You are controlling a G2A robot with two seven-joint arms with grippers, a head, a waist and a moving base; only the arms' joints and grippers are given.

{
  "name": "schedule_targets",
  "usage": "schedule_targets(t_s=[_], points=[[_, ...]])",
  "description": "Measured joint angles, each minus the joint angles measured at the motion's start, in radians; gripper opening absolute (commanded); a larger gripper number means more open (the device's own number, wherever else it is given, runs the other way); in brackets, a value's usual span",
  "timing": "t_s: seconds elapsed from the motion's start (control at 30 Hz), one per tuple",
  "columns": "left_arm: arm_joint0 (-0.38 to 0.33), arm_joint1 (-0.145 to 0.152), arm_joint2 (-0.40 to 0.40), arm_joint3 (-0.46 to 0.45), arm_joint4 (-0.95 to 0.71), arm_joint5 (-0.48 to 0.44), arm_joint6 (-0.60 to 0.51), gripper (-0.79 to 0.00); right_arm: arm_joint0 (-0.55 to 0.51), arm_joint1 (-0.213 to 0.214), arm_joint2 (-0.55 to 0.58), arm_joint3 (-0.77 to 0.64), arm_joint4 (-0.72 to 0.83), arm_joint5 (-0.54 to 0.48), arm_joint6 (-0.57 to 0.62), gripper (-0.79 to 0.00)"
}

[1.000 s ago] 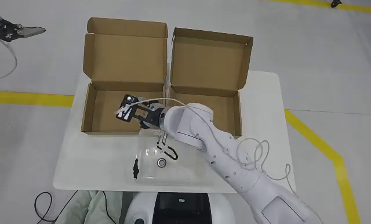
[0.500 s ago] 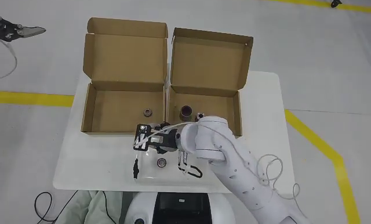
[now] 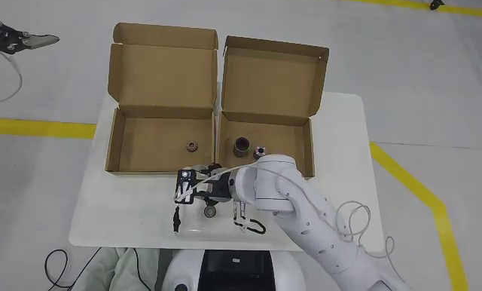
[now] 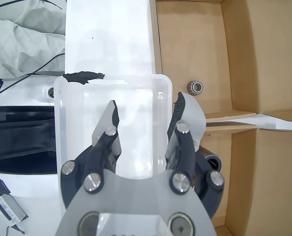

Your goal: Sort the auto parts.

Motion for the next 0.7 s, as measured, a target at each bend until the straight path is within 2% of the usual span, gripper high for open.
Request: schedule_targets(t_s=[0.03,0.07,0.13,0.3,0.7], points=[[0.000,0.000,0.000,0.000,0.000,0.000,0.000,0.000,0.000,0.000,0.000,0.000,0.000,0.000,0.000,-0.613],[0.000,0.000,0.000,0.000,0.000,0.000,0.000,0.000,0.000,0.000,0.000,0.000,0.000,0.000,0.000,-0.631],[0.000,0.000,0.000,0.000,0.000,0.000,0.000,0.000,0.000,0.000,0.000,0.000,0.000,0.000,0.000,-0.628],[0.000,0.000,0.000,0.000,0.000,0.000,0.000,0.000,0.000,0.000,0.000,0.000,0.000,0.000,0.000,-0.545],[0.000,0.000,0.000,0.000,0.000,0.000,0.000,0.000,0.000,0.000,0.000,0.000,0.000,0.000,0.000,-0.545]])
